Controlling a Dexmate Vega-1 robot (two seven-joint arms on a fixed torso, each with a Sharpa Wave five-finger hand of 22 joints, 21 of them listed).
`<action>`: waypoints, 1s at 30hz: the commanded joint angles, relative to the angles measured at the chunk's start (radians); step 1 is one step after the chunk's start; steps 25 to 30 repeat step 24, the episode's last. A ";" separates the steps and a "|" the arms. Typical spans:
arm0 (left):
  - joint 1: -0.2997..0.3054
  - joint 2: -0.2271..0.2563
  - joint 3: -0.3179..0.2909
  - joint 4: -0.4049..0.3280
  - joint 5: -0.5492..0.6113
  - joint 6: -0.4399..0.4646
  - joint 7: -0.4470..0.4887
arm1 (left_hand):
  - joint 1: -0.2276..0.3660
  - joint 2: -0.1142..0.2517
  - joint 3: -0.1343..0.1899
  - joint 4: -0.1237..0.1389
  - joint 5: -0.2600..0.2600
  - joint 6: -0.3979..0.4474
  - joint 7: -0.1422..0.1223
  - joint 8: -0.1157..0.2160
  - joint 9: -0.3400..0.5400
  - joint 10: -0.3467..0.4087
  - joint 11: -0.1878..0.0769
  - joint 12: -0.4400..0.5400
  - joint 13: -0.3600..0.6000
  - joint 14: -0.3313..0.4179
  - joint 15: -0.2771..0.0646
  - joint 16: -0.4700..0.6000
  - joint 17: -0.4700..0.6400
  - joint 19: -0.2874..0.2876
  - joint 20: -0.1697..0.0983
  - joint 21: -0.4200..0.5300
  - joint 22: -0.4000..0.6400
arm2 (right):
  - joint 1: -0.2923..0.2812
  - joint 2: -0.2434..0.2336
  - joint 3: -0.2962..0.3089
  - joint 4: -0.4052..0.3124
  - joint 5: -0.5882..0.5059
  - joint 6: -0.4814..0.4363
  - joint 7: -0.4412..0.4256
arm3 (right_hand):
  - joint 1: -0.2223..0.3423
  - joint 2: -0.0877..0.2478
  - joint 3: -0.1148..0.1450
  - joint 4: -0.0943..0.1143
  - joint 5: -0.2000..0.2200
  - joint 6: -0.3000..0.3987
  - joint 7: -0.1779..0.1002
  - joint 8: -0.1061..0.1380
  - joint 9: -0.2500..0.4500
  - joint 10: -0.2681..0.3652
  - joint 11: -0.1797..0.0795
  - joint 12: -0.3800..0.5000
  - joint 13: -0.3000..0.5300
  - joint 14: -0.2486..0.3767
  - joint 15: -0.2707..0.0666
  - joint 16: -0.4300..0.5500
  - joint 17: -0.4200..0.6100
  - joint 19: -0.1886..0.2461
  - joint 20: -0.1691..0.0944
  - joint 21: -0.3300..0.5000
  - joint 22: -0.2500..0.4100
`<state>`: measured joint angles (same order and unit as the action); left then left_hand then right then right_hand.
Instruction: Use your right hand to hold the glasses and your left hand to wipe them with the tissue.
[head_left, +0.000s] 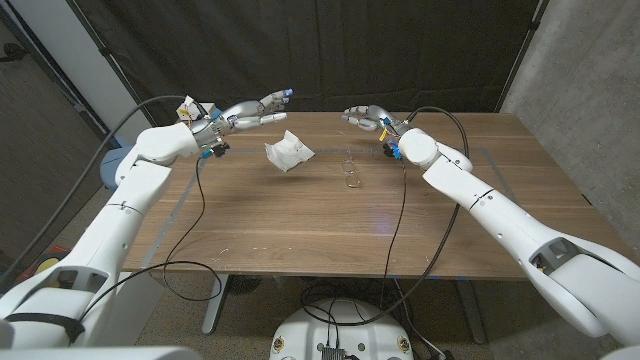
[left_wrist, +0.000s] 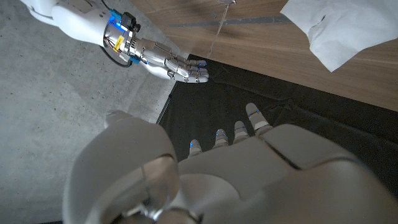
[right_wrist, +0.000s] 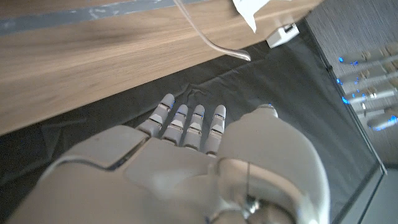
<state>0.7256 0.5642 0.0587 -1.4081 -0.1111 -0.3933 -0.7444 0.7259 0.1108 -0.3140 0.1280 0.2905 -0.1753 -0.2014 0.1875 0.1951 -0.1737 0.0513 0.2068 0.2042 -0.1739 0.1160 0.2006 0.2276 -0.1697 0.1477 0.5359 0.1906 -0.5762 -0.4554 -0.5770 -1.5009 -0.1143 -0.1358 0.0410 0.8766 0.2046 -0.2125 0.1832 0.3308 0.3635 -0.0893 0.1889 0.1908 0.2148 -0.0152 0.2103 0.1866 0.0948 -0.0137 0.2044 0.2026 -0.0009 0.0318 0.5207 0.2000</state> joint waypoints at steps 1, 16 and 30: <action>-0.020 -0.050 -0.040 0.107 -0.088 -0.009 -0.019 | -0.006 0.001 -0.006 0.000 0.007 -0.278 0.021 -0.009 -0.002 -0.192 0.005 -0.010 0.000 -0.157 -0.010 -0.007 -0.001 -0.174 -0.012 -0.006 0.002 | -0.011 0.090 0.114 0.202 0.320 0.248 0.071 | -0.040 -0.006 0.025 -0.009 -0.027 -0.007 0.002 -0.002 -0.001 -0.018 -0.006 -0.008 -0.002 -0.020 0.007 -0.008 -0.001 -0.009 -0.052 -0.011 -0.002; -0.023 -0.126 -0.115 0.202 -0.148 0.077 -0.075 | -0.092 -0.012 -0.024 0.026 0.017 -0.305 0.179 0.004 -0.009 -0.227 -0.016 -0.009 -0.015 -0.226 -0.070 -0.016 -0.027 -0.209 -0.071 -0.041 0.001 | -0.024 0.198 0.213 0.375 0.466 0.432 0.112 | -0.193 -0.027 0.025 -0.003 -0.096 -0.099 -0.002 -0.017 -0.003 -0.038 -0.008 -0.010 -0.007 -0.051 -0.002 -0.017 -0.020 -0.028 -0.074 -0.042 -0.012; -0.021 -0.145 -0.135 0.235 -0.134 0.116 -0.069 | -0.108 -0.014 -0.019 0.023 0.021 -0.331 0.214 -0.007 -0.011 -0.265 -0.004 -0.019 -0.018 -0.255 -0.057 -0.021 -0.037 -0.234 -0.091 -0.060 0.001 | 0.009 0.242 0.228 0.476 0.472 0.502 0.114 | -0.233 -0.028 0.025 -0.009 -0.105 -0.106 0.011 -0.010 -0.004 -0.045 0.003 -0.012 -0.007 -0.066 -0.005 -0.022 -0.023 -0.020 -0.109 -0.046 -0.013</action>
